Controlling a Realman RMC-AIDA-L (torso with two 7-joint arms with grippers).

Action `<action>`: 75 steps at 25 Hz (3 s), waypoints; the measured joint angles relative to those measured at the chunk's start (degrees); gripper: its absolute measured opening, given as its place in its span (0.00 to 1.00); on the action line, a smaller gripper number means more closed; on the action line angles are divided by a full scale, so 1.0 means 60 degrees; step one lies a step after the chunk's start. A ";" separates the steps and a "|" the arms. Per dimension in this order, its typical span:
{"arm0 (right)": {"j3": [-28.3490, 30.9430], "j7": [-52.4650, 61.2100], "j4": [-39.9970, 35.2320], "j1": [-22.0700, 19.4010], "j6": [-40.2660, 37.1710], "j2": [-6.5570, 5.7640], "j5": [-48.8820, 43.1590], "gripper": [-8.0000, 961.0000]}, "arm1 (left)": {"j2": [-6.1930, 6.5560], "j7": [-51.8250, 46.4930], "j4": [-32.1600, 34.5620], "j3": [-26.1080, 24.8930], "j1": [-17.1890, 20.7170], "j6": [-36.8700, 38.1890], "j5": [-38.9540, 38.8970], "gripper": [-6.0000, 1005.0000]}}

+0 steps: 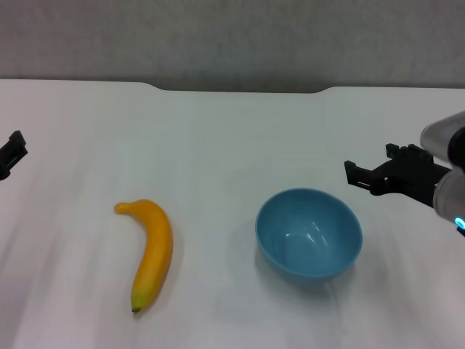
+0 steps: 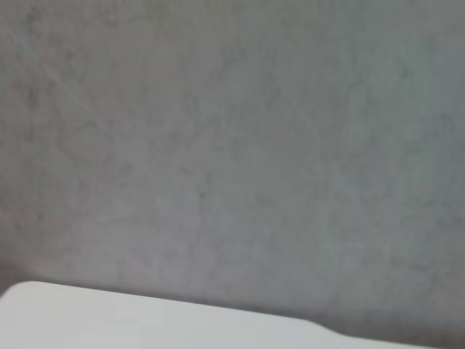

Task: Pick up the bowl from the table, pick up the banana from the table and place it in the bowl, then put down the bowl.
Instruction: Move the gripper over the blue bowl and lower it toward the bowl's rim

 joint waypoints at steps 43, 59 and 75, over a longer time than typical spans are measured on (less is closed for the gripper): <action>0.0187 0.1177 -0.2139 0.1915 0.2358 0.0103 0.0265 0.86 | -0.0540 0.6814 -0.1480 -0.1439 -0.1715 0.7796 -0.5063 0.81; 0.0089 0.1274 -0.3329 0.2231 0.1767 0.0086 0.0485 0.85 | -0.0551 0.6778 -0.0818 -0.1366 -0.2045 0.7548 -0.5077 0.81; -0.0330 0.1273 -0.3624 0.2411 0.1383 0.0101 0.0486 0.80 | -0.0566 0.6769 -0.0809 -0.1351 -0.2039 0.7379 -0.5077 0.82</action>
